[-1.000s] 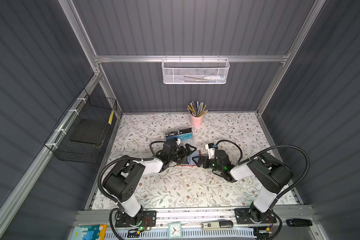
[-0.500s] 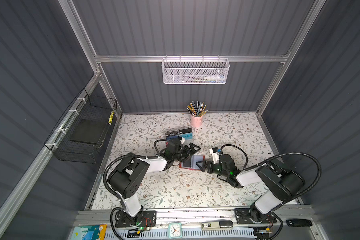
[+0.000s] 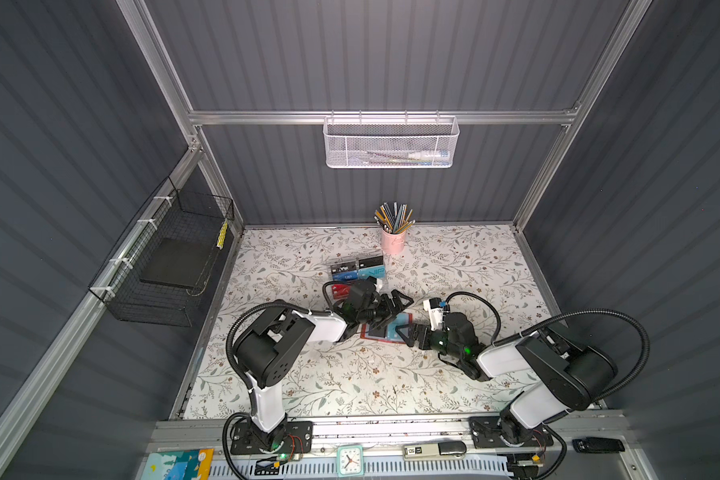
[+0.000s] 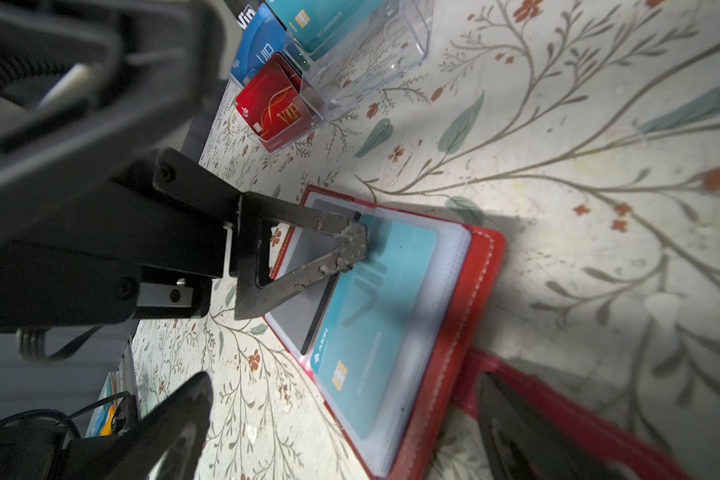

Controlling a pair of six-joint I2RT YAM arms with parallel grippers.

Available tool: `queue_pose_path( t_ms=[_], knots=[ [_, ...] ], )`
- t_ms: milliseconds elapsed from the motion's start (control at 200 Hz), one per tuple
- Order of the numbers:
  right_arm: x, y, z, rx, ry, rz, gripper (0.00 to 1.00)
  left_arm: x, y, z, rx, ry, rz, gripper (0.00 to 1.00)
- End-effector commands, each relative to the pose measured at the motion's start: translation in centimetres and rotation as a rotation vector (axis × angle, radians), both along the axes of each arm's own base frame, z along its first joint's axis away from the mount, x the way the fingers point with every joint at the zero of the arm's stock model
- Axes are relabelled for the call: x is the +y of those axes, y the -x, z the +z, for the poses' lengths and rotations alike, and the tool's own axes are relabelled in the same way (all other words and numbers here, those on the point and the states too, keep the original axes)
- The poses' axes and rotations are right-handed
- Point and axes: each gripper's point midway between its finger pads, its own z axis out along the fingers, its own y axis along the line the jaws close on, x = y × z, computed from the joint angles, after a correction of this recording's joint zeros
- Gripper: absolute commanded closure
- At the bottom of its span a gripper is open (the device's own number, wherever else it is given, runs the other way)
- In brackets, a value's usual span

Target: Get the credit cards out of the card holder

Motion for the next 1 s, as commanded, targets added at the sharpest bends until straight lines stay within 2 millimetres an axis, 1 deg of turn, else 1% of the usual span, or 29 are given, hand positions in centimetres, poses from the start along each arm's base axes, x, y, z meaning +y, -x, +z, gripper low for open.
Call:
queue_pose_path(
  t_ms=[0, 110, 185, 295, 425, 495, 630, 755, 820, 951, 996],
  knots=[
    [-2.3, 3.1, -5.1, 0.197, 0.114, -0.018, 0.01, -0.3, -0.5, 0.6, -0.009, 0.015, 0.019, 0.00],
    [-2.7, 3.2, -5.0, 0.190, 0.121, -0.026, 0.01, 0.1, -0.4, 0.6, -0.008, 0.014, 0.030, 0.00],
    [-2.9, 3.3, -4.8, 0.182, 0.130, -0.028, 0.01, 0.6, -0.6, 1.3, -0.024, 0.010, 0.040, 0.00],
    [-3.1, 3.3, -3.7, 0.152, 0.132, -0.030, 0.01, 1.7, -1.0, 2.4, -0.056, -0.037, 0.050, 0.00],
    [-3.7, 3.0, -2.4, 0.119, 0.165, -0.051, 0.01, 2.5, -0.9, 2.4, -0.046, -0.051, 0.056, 0.00],
    [-4.2, 2.7, -1.7, 0.097, 0.190, -0.072, 0.01, 2.7, -0.7, 1.9, -0.036, -0.058, 0.052, 0.00],
    [-5.0, 2.3, -0.8, 0.071, 0.225, -0.102, 0.01, 3.3, 0.0, 0.1, -0.008, -0.078, 0.048, 0.00],
    [-5.2, 1.8, -0.2, 0.062, 0.258, -0.113, 0.01, 3.6, 0.6, -1.5, 0.018, -0.077, 0.047, 0.00],
    [-5.3, 1.5, 0.2, 0.055, 0.275, -0.122, 0.01, 3.6, 0.9, -1.9, 0.030, -0.067, 0.045, 0.00],
    [-5.2, 1.2, 2.2, 0.006, 0.249, -0.122, 0.01, 3.9, 1.5, -2.6, 0.042, -0.066, 0.044, 0.00],
    [-5.2, 1.3, 2.3, 0.008, 0.262, -0.116, 0.01, 4.1, 1.7, -2.7, 0.043, -0.069, 0.042, 0.00]
  ],
)
